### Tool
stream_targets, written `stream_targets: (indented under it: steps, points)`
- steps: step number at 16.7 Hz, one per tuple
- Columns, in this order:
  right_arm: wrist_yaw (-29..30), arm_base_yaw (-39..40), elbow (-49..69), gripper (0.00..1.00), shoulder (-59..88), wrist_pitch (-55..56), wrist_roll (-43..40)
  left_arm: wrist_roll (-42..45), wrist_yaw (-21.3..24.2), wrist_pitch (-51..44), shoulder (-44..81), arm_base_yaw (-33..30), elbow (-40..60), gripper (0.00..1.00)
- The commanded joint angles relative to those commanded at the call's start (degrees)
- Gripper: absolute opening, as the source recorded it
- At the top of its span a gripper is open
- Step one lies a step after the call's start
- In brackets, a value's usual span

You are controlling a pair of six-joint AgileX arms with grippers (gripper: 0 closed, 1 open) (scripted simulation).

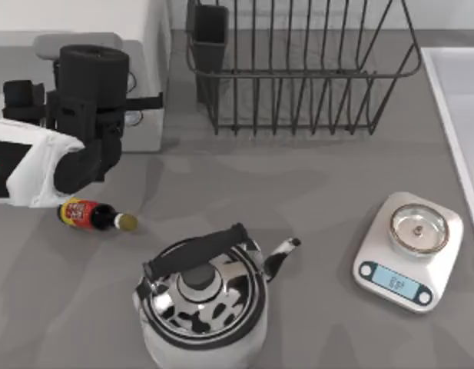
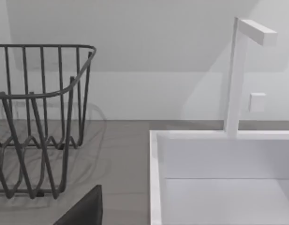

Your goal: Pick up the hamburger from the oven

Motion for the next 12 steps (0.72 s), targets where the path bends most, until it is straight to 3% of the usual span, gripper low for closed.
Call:
stream_targets:
  steps: [3,12]
  points:
    - [0.0,0.0,0.0,1.00,0.0,0.0,0.0,1.1,1.1,4.0,1.1,-0.3,1.4,0.00]
    - [0.0,0.0,0.0,1.00,0.0,0.0,0.0,0.6,6.2,27.6,15.7,-6.8,0.4,0.00]
